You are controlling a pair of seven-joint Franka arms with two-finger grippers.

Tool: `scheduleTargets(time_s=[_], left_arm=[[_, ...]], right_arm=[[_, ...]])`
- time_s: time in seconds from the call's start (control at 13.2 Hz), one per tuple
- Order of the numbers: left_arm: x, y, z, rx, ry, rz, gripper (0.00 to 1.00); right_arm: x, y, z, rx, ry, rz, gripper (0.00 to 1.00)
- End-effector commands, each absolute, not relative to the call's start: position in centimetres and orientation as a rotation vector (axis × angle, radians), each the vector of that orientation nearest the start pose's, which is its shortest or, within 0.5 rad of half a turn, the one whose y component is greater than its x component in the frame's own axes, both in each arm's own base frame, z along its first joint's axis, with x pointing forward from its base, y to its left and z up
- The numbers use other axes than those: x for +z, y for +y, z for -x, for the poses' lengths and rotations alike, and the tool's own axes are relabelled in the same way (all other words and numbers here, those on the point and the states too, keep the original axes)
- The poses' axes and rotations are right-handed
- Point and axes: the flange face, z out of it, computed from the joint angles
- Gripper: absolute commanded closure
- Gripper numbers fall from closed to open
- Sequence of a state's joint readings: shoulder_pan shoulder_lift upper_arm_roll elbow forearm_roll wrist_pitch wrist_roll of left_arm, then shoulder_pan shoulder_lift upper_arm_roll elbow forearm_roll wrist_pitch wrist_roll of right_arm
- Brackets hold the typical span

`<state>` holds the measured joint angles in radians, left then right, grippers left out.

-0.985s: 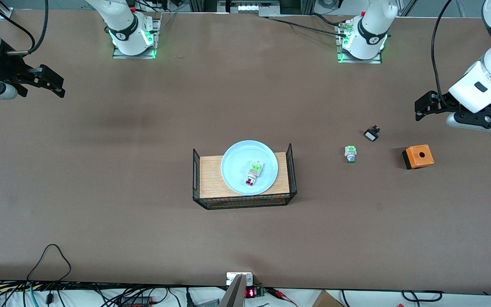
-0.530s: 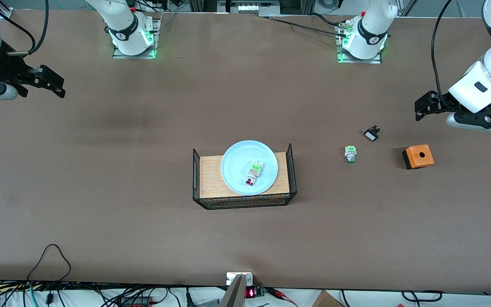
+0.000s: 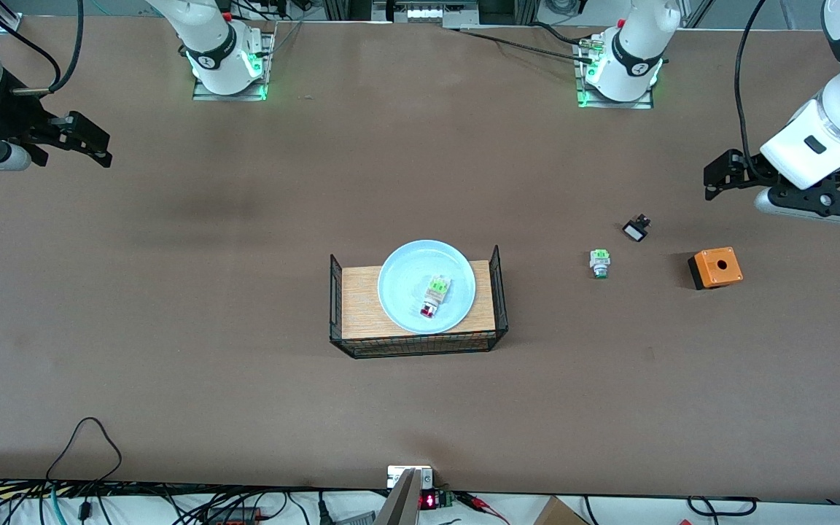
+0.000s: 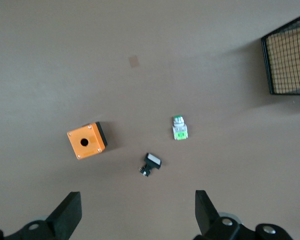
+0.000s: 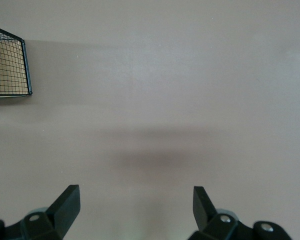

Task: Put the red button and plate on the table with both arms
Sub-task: 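Reach the left gripper over the red button on the blue plate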

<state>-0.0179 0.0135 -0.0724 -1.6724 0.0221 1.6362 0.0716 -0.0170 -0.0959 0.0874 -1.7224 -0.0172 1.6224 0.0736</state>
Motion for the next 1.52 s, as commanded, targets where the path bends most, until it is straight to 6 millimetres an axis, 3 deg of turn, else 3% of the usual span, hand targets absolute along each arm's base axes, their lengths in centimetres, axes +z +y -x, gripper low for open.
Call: scheduleTargets(time_s=[0.0, 0.08, 0.38, 0.61, 0.76, 1.06, 1.29, 1.44], left_arm=[[57.7, -5.7, -56.2, 0.125, 0.257, 3.175, 0.0], [57.7, -6.2, -56.1, 0.123, 0.269, 3.174, 0.0], [59.5, -15.5, -55.9, 0.073, 0.457, 3.201, 0.0], [56.8, -23.2, -55.2, 0.152, 0.475, 3.212, 0.0], [56.4, -27.0, -56.1, 0.153, 0.46, 3.232, 0.0], [53.3, -36.7, -57.0, 0.009, 0.192, 3.232, 0.0], [49.5, -41.7, -57.2, -0.139, 0.147, 3.242, 0.0], [47.3, -43.3, -58.2, -0.228, 0.164, 3.264, 0.0]], right_arm=[[61.5, 3.9, -52.7, 0.006, 0.007, 3.161, 0.0], [61.6, 4.0, -52.6, 0.001, 0.007, 3.16, 0.0], [62.0, 3.9, -52.5, -0.011, 0.01, 3.16, 0.0], [62.2, 4.1, -52.4, -0.023, 0.005, 3.159, 0.0], [62.2, 4.1, -52.4, -0.026, 0.005, 3.158, 0.0], [62.1, 4.0, -52.4, -0.024, 0.027, 3.16, 0.0], [62.0, 3.7, -52.6, -0.024, 0.031, 3.159, 0.0], [62.0, 3.7, -52.6, -0.024, 0.034, 3.159, 0.0]])
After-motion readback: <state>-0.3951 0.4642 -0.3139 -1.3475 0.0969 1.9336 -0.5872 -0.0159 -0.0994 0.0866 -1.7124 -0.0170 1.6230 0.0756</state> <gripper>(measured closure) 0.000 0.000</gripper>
